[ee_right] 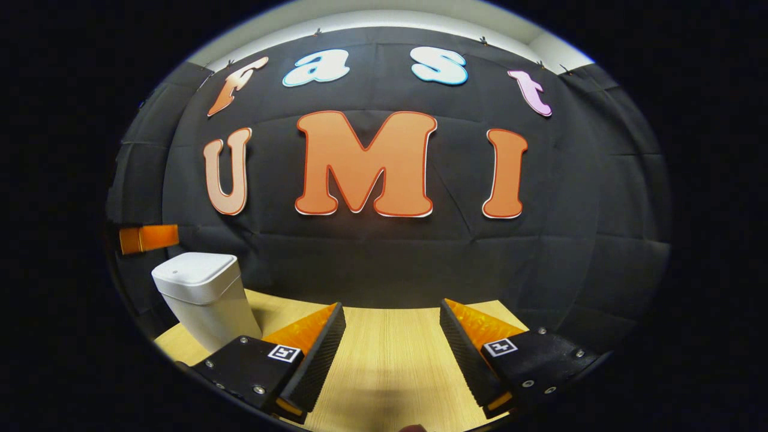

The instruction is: Press the lid of the desktop garbage bin to open it, pick up the crumpled paper on the desktop and throw it into the bin, then pick up the pop can on the desktop and drop it into the bin, and finally close the garbage bin lid.

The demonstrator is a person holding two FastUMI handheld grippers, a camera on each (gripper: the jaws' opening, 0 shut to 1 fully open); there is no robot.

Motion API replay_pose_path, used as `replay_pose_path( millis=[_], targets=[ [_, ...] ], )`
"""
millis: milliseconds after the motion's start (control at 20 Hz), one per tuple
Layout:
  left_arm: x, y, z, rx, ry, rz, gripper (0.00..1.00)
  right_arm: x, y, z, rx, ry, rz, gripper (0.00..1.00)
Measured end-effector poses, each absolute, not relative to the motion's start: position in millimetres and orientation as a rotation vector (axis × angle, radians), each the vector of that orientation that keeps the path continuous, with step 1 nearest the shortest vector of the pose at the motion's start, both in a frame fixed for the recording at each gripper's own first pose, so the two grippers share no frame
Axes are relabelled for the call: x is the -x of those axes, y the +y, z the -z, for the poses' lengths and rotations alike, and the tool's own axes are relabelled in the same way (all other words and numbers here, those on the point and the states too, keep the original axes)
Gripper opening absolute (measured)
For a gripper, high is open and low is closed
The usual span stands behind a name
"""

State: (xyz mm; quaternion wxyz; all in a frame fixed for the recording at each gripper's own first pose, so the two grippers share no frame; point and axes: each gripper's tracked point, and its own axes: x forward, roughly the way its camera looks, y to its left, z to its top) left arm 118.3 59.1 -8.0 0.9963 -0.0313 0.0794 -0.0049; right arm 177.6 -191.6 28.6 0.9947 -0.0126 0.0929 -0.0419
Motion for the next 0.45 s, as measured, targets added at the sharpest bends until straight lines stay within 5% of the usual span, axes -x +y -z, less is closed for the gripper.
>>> replay_pose_path(
  millis=[450],
  targets=[
    [-94, 3, 53, 0.052, 0.135, 0.028, 0.94, -166, -178, -25, 0.020, 0.147, 0.068, 0.94]
  ],
)
